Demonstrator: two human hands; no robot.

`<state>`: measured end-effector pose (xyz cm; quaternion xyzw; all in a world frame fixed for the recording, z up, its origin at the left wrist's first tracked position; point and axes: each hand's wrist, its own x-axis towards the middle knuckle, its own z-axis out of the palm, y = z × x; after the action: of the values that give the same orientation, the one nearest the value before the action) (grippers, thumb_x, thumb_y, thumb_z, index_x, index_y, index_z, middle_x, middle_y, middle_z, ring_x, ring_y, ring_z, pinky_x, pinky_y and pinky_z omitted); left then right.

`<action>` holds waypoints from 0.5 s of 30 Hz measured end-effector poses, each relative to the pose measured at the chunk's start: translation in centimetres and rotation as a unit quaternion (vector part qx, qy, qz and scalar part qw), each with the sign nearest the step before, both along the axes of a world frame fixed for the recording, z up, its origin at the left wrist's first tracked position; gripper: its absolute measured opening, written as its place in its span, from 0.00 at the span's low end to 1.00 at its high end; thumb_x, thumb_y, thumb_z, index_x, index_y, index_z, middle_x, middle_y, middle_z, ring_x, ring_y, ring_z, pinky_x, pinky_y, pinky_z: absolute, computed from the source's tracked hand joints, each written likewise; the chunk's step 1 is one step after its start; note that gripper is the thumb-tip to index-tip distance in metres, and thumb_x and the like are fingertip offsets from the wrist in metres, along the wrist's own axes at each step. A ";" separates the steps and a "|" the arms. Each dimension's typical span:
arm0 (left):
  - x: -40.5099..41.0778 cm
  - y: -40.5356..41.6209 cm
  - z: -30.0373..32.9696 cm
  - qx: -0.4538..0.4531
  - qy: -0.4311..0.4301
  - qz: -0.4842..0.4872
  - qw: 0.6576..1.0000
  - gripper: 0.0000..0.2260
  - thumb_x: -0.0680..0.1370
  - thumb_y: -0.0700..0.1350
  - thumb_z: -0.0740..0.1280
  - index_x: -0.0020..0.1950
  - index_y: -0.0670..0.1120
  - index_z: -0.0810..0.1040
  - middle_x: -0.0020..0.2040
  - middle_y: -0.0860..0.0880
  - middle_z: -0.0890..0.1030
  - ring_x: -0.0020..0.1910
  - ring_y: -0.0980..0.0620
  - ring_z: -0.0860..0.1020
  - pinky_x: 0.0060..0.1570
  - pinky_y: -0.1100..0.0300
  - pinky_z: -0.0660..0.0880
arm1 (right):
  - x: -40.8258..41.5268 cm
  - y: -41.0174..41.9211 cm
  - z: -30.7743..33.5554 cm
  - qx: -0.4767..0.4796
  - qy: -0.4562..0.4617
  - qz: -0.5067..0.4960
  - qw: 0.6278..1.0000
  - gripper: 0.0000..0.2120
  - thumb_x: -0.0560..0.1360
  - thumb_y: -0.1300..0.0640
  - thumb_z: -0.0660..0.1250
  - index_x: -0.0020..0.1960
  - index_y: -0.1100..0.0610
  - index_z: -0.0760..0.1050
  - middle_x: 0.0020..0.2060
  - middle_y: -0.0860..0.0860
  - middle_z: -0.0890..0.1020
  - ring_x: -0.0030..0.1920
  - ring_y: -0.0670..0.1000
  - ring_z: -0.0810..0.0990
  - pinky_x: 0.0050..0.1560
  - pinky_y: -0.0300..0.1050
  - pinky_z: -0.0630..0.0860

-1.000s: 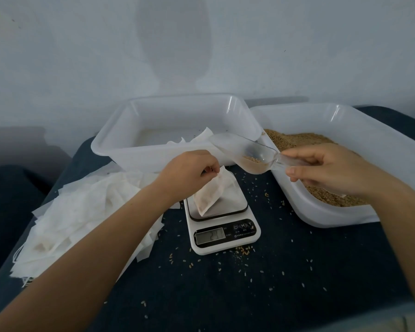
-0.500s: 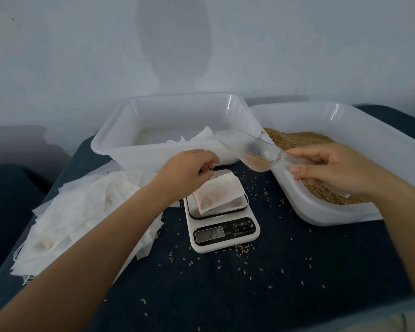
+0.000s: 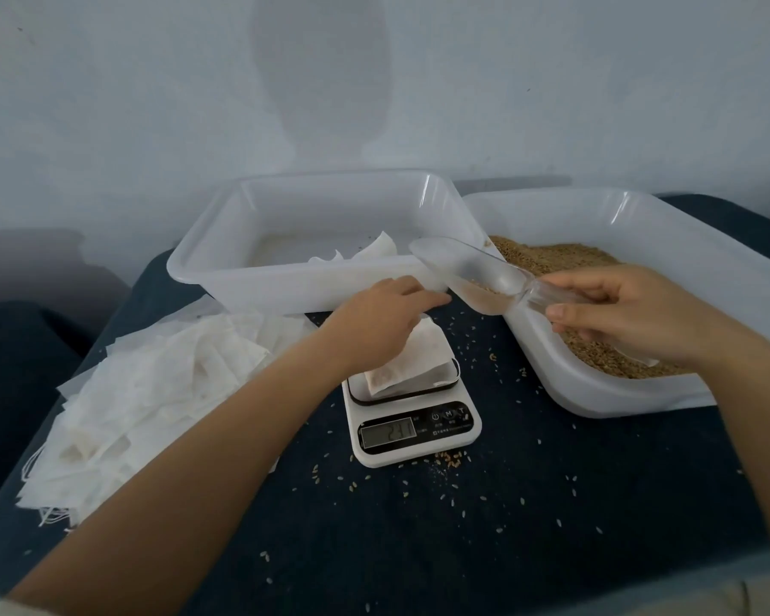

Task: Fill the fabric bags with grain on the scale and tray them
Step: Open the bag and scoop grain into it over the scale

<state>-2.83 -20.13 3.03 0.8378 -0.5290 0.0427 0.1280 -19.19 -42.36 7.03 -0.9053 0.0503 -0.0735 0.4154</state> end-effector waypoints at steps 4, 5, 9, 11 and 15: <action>0.0 -1.9 0.0 0.121 -0.044 -0.015 0.992 0.28 0.75 0.34 0.54 0.71 0.57 0.65 0.69 0.49 0.62 0.64 0.48 0.62 0.57 0.54 0.66 | -0.2 -0.3 0.1 0.002 0.003 -0.012 1.000 0.19 0.60 0.34 0.67 0.51 0.28 0.77 0.41 0.45 0.85 0.36 0.46 0.82 0.40 0.41 0.76; 0.0 -2.2 -0.1 0.145 -0.043 -0.020 0.988 0.27 0.75 0.34 0.54 0.70 0.57 0.66 0.70 0.49 0.61 0.65 0.48 0.60 0.59 0.53 0.65 | -0.3 -0.3 0.2 0.001 0.003 -0.014 1.000 0.19 0.60 0.34 0.67 0.51 0.27 0.77 0.41 0.46 0.85 0.37 0.46 0.82 0.40 0.41 0.76; -0.1 -3.1 -0.5 0.183 -0.069 -0.050 0.980 0.18 0.76 0.39 0.57 0.63 0.53 0.73 0.68 0.48 0.63 0.63 0.47 0.61 0.59 0.52 0.67 | -0.6 -0.4 0.4 0.000 0.005 -0.018 1.000 0.14 0.67 0.43 0.69 0.49 0.26 0.76 0.40 0.46 0.85 0.34 0.43 0.80 0.38 0.39 0.75; 0.0 -3.0 -0.5 0.152 -0.068 -0.051 0.985 0.13 0.77 0.40 0.58 0.58 0.49 0.76 0.64 0.48 0.68 0.60 0.48 0.64 0.56 0.52 0.69 | -0.9 -0.4 0.7 -0.005 0.011 -0.016 1.000 0.15 0.67 0.44 0.70 0.48 0.25 0.76 0.39 0.47 0.85 0.32 0.42 0.79 0.35 0.38 0.76; 0.3 -1.2 -0.1 0.060 -0.042 -0.020 0.997 0.09 0.79 0.43 0.60 0.52 0.46 0.79 0.55 0.47 0.73 0.54 0.48 0.70 0.53 0.51 0.71 | -1.2 -0.6 1.0 -0.025 0.033 -0.004 0.999 0.16 0.70 0.48 0.70 0.49 0.25 0.76 0.38 0.51 0.84 0.32 0.46 0.78 0.35 0.39 0.76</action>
<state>-2.49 -21.33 2.95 0.8308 -0.5520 0.0439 0.0561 -20.35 -42.98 8.05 -0.9171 0.0658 -0.0460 0.3905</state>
